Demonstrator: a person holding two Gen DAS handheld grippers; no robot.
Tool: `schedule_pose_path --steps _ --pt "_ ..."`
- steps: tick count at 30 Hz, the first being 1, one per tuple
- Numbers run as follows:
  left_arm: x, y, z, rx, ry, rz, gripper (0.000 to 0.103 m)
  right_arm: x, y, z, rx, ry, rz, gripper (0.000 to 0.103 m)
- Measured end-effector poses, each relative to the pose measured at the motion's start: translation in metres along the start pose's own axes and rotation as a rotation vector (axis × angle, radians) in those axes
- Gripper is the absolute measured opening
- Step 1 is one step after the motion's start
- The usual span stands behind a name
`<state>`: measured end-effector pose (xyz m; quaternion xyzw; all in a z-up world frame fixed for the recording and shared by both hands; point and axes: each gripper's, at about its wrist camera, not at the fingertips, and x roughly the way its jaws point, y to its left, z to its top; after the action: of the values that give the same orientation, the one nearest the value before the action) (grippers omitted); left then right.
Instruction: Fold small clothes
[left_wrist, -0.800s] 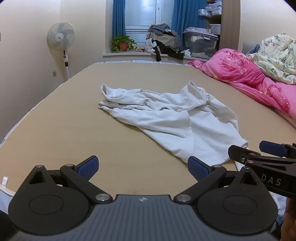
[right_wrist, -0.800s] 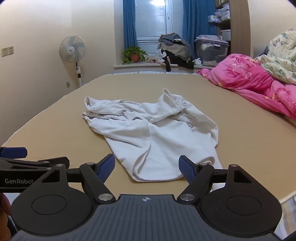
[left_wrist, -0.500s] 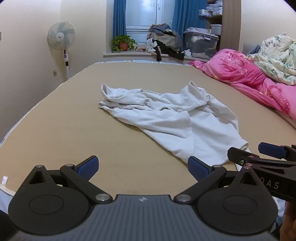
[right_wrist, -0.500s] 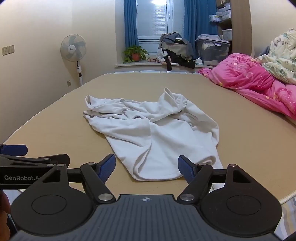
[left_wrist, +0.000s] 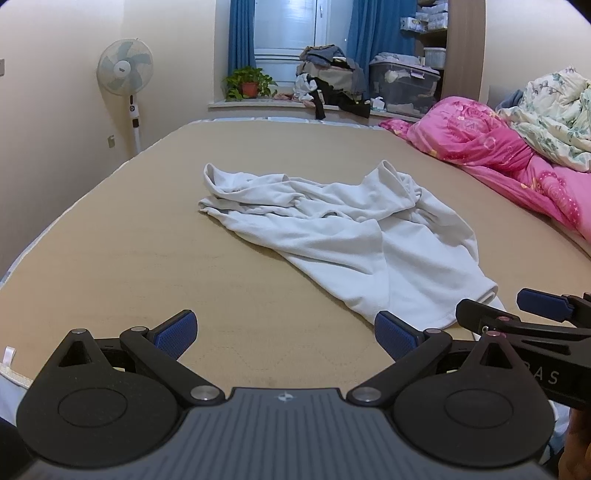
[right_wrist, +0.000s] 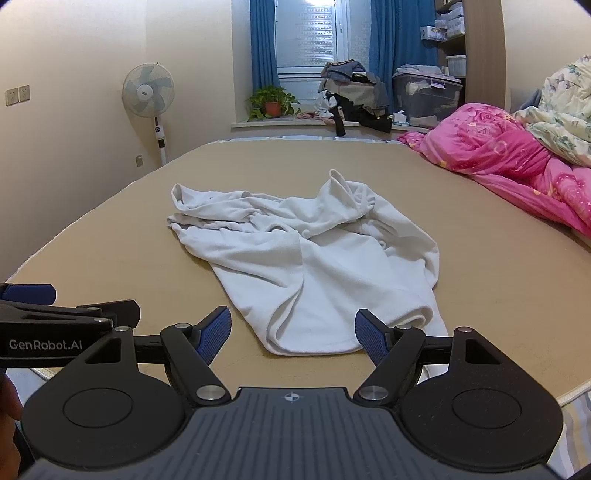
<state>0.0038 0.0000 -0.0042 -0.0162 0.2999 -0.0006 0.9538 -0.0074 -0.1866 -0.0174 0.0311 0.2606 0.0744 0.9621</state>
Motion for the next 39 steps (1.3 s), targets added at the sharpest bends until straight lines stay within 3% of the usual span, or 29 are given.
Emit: schedule_pose_path --steps 12,14,16,18,24,29,35,39 --pt "0.006 -0.001 -0.001 0.046 0.031 0.041 0.102 0.002 0.001 -0.001 0.010 0.010 0.002 0.075" --pt "0.007 0.000 -0.001 0.047 0.031 0.048 0.102 0.003 0.000 -0.001 0.020 0.017 0.008 0.071" --pt "0.007 0.000 0.000 0.043 0.048 0.053 0.102 0.004 -0.001 -0.002 0.027 0.018 0.016 0.053" --pt "0.008 0.002 0.002 0.044 0.067 0.060 0.100 0.006 -0.002 -0.001 0.038 0.021 0.025 0.046" --pt "-0.002 0.018 0.011 0.042 0.047 0.092 0.092 0.025 -0.004 0.008 0.039 0.036 0.034 0.043" --pt "-0.005 0.046 0.022 -0.051 0.047 0.105 0.092 0.078 -0.004 0.030 -0.026 0.052 0.010 0.054" --pt "-0.005 0.090 0.025 -0.136 0.055 0.124 0.092 0.184 0.001 0.046 -0.074 0.140 0.004 0.062" --pt "-0.003 0.120 0.023 -0.193 0.060 0.134 0.092 0.232 0.011 0.052 -0.119 0.201 0.057 0.064"
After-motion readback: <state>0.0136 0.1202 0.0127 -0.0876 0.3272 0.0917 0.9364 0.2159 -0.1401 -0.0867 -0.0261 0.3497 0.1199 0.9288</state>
